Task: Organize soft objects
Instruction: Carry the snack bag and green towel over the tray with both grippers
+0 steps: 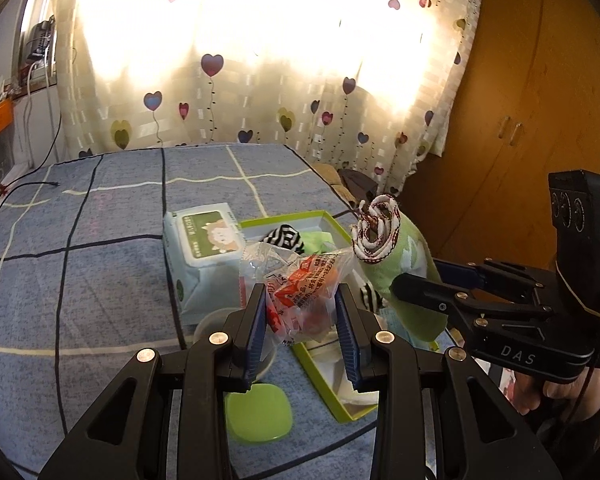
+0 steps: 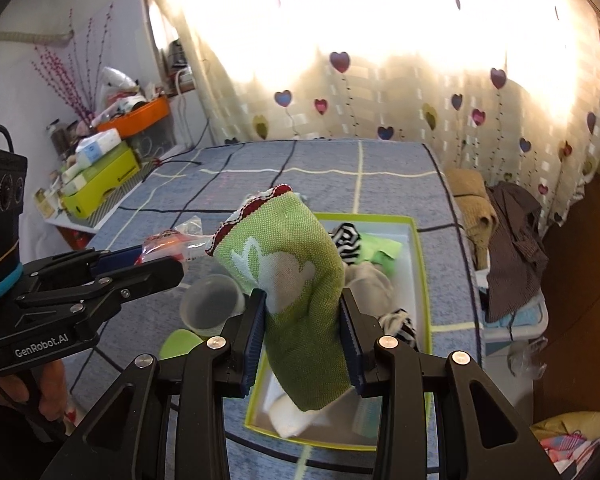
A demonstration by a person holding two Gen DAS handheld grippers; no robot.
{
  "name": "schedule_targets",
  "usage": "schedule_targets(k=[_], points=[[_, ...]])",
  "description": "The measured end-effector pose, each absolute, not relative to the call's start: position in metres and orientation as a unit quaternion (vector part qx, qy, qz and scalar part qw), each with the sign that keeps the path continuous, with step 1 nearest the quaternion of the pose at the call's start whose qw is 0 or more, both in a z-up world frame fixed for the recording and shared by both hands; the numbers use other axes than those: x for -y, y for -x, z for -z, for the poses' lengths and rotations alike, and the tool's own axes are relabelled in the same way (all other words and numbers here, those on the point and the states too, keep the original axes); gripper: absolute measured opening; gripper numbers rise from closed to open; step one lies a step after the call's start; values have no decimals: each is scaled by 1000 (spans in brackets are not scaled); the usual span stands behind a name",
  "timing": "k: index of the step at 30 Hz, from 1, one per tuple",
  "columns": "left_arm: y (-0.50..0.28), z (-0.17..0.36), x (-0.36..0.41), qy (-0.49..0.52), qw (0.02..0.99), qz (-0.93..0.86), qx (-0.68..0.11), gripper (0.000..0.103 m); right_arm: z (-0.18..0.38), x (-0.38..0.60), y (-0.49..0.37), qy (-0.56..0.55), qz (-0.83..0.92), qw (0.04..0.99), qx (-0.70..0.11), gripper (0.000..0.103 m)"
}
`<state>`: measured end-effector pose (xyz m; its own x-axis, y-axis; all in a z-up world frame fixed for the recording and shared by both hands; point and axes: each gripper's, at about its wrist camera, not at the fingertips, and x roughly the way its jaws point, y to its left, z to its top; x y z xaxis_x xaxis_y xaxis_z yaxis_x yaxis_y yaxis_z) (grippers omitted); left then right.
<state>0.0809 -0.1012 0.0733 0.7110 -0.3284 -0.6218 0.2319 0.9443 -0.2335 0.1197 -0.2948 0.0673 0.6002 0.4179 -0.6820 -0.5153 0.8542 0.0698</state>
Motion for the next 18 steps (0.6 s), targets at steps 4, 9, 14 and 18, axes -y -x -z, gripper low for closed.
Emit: schedule_targets(k=[4,9,14,18], points=[[-84,-70,112,63,919,161,-355,34,-64,306,-120,60,-254,893,-367,34],[-86,-65,123,58,914,169,-365,34,-56,319,-120,48,-243,893,-376,34],[-87,-58,130,54,909,175,-374,34,-39,333,-119,35,-225,889,-397,34],[-88,-51,138,49,904,183,-383,34,-21,345,-119,22,-207,885,-417,34]])
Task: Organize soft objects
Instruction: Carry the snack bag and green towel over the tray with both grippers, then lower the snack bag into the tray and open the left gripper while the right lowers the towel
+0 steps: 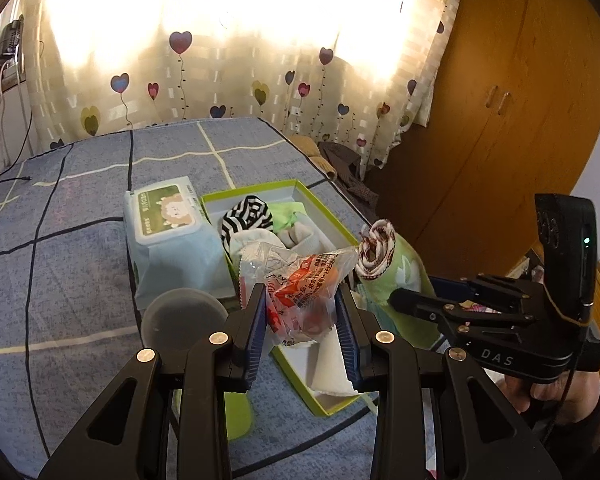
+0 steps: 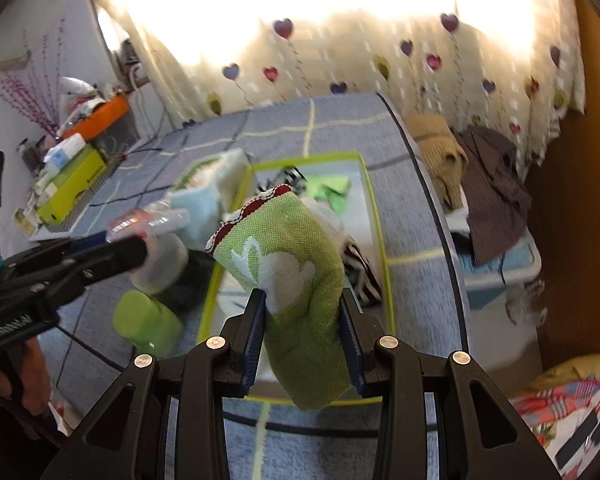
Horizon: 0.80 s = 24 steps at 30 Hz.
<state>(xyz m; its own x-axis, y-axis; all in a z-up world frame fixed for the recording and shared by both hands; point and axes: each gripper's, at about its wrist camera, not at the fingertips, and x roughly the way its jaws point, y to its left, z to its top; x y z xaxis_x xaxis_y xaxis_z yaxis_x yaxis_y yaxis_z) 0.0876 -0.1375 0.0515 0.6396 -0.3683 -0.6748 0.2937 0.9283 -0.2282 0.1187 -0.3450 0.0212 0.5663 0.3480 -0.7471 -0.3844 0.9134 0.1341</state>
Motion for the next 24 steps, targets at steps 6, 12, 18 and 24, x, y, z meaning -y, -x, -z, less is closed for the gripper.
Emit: schedule_targets(k=[6,12,18,24], points=[[-87,-41,150,39,896,193,-398,34,8,351,-125,16,-191,876,-444,36],[-90,-32,158,34,888,197,-414,34,19,345,-134,21,-186,874,-448,39],[-95,-21,167,26,879,202,-430,34,8,350,-129,18,-196,881,-430,50],[-101,-9,177,16,872,207,-444,34,-5,361,-124,8,-199,892,-405,50]])
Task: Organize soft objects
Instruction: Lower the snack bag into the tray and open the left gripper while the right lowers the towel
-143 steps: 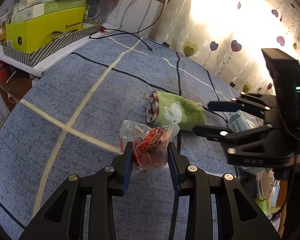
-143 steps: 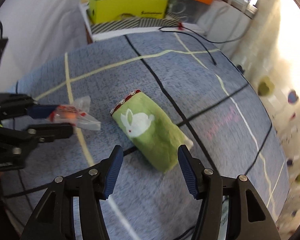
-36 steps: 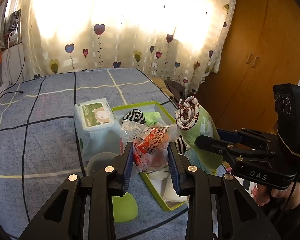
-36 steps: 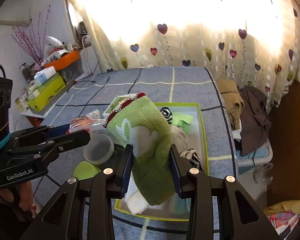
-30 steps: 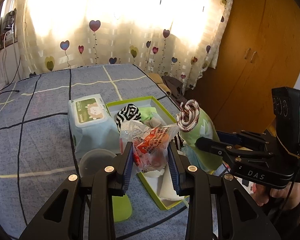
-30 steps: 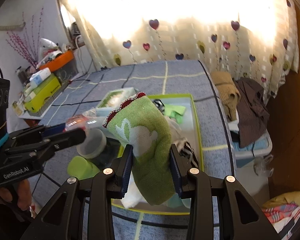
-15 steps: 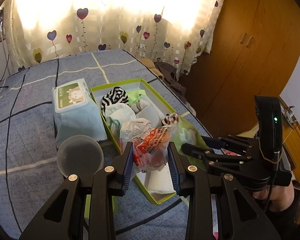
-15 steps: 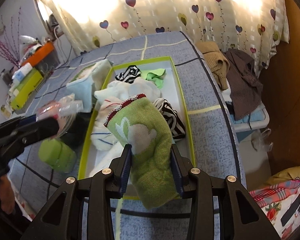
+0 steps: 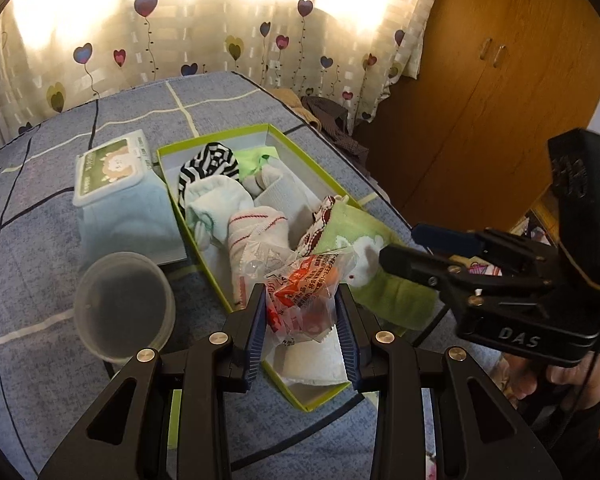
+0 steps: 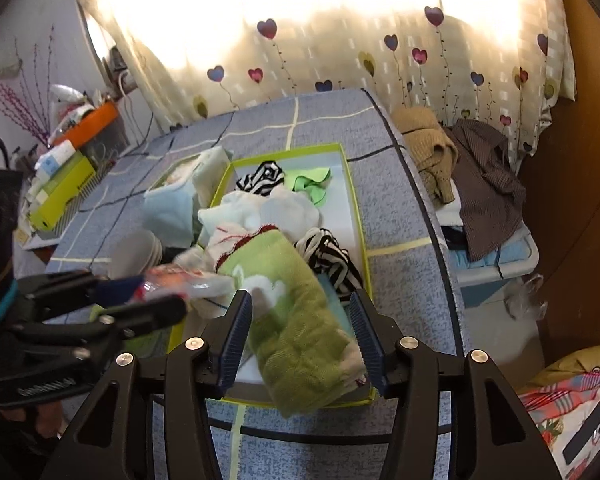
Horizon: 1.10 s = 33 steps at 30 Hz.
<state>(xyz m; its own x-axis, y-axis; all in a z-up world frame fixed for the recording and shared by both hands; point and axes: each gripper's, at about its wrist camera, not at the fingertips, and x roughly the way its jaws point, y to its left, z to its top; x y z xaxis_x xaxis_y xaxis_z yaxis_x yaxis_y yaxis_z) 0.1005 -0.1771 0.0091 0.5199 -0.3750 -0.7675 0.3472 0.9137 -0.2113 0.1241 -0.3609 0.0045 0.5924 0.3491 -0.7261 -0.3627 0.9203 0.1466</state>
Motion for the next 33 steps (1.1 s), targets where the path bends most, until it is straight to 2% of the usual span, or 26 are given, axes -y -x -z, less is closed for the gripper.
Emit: schedule_targets(k=[2,3,4,7,12,19,23,33], points=[[-104,-5,179,15,870,206,-447,34,-3,362,-124,5,-200,892,-405,50],[-106,-4,180,14,869,207,-449,34,-2,362,-124,4,-201,891,-406,43],[-108,-2,182,13,869,208,-450,34,-1,362,-125,3,-202,890,-408,30],[-110,4,187,2,863,210,-459,37,3,361,-127,9,-197,889,-413,21],[-106,3,188,-3,863,212,-458,45,1,362,-127,12,-198,891,-409,20],[-101,-1,182,-1,869,210,-448,46,1,364,-128,10,-197,891,-409,20],[-105,5,183,5,866,214,-451,52,1,364,-128,10,-198,891,-409,20],[-96,-6,180,15,876,220,-429,53,-6,368,-121,11,-189,898,-397,21]])
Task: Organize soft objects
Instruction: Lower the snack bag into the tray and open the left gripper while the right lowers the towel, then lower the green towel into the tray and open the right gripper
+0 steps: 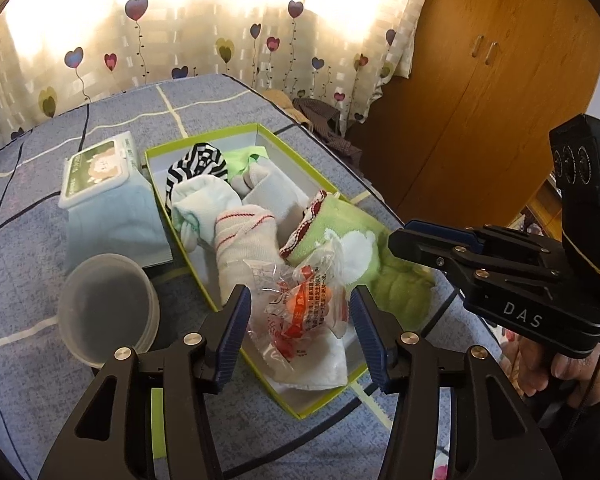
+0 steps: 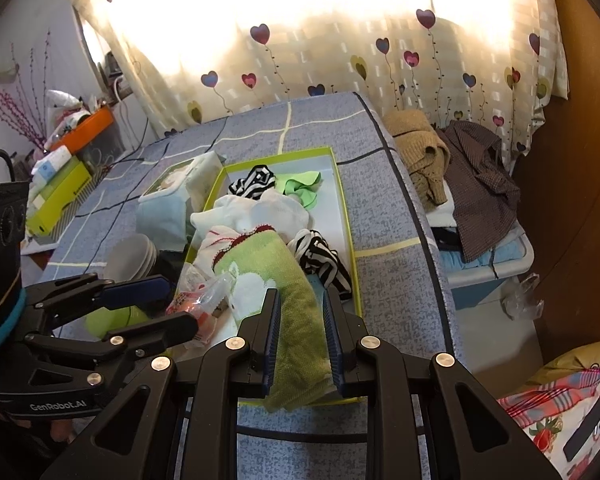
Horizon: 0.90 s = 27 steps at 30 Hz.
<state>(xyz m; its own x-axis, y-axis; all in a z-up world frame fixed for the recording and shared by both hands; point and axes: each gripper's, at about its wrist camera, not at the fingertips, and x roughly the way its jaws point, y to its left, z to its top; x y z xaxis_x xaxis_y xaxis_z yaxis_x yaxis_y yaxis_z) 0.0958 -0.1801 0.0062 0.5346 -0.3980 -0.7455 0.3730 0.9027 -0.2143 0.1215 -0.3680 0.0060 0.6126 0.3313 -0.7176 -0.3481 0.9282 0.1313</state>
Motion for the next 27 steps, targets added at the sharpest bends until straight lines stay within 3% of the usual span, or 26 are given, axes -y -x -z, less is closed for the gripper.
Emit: schedule_targets(k=[7,27], points=[[-88,-16,172,25,881,223,-417,53,-13,364,-112,13,-186,902,-389,31],[-66,-34,154,46,892,212,-395,53,-30,358,-85,24,-184,909,-373,32]])
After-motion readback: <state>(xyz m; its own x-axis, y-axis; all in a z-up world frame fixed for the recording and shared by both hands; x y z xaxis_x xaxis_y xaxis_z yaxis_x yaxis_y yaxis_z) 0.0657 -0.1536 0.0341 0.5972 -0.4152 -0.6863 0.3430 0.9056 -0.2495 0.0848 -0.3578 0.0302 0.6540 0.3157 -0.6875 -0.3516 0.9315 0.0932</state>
